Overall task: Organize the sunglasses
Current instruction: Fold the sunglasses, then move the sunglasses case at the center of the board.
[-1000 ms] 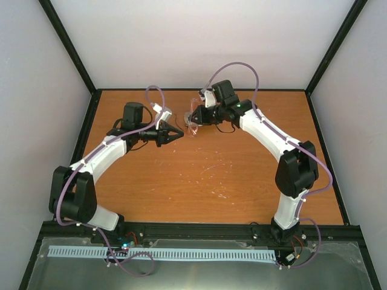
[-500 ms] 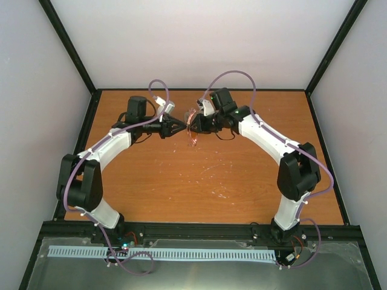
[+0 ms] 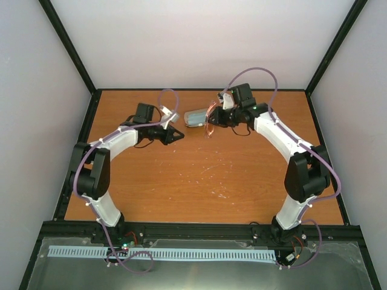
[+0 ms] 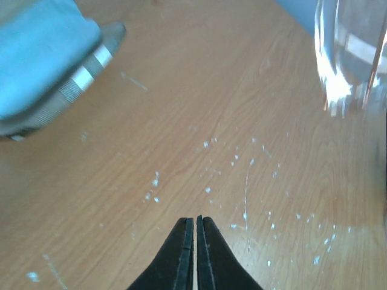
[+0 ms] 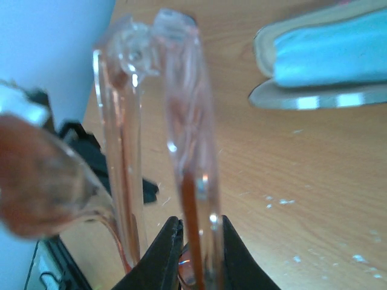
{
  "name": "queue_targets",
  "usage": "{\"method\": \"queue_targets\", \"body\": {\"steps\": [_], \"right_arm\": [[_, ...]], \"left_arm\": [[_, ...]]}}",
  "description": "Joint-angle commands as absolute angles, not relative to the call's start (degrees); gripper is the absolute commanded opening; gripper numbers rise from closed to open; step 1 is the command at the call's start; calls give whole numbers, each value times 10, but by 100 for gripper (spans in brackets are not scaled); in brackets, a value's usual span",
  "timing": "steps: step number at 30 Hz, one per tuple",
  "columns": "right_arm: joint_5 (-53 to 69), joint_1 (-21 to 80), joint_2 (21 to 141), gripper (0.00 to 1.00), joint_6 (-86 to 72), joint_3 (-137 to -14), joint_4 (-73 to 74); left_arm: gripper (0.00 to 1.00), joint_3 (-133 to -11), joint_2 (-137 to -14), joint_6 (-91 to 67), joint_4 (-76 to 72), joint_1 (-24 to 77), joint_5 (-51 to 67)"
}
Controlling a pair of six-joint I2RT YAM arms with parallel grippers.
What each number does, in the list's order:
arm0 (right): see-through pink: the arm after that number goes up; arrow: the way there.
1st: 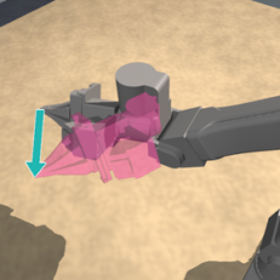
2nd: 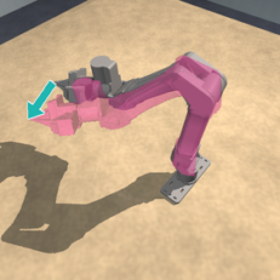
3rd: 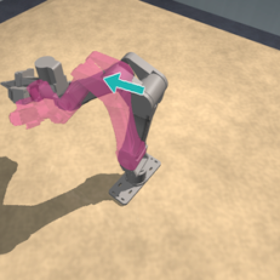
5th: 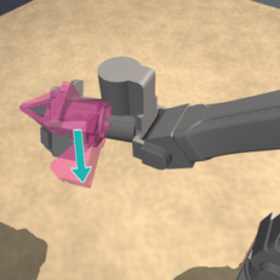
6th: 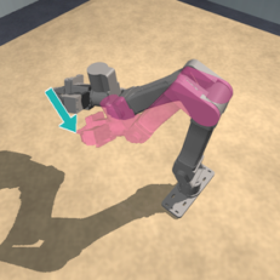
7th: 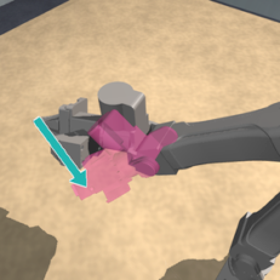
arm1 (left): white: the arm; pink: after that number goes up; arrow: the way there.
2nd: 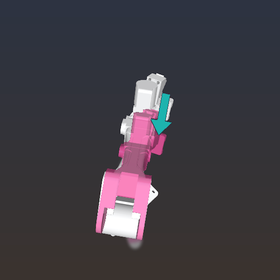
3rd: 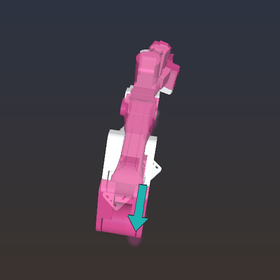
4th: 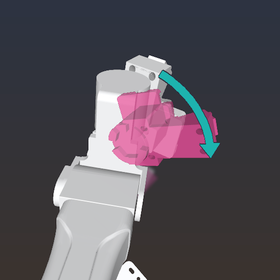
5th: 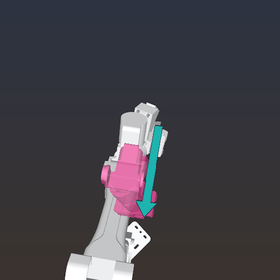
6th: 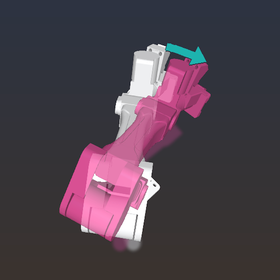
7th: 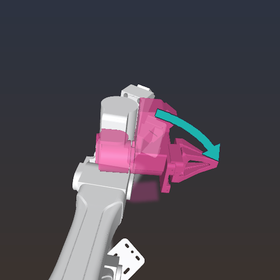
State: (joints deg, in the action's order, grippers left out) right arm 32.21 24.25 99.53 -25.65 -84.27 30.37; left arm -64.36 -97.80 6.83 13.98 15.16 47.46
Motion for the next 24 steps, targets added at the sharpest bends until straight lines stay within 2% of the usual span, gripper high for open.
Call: {"method": "queue_targets", "body": {"steps": [1,6,11,18,21,23,24], "right_arm": [[296,220,1019,3,-198,-908,336],[216,217,1075,3,-141,-974,355],[138,217,1123,3,-120,-1002,307],[119,216,1192,3,-112,-1051,275],[113,215,1199,3,-95,-1069,291],[109,214,1193,3,-84,-1067,295],[107,213,1189,3,-79,-1065,298]], "left_arm": [[5,-677,-1016,124,219,185,435],[5,-728,-1074,128,258,191,398],[6,-780,-1122,123,269,193,374],[8,-875,-1196,110,299,216,348],[8,-887,-1176,114,289,217,355],[14,-890,-1155,122,279,216,367],[21,-895,-1146,128,280,216,372]]}}
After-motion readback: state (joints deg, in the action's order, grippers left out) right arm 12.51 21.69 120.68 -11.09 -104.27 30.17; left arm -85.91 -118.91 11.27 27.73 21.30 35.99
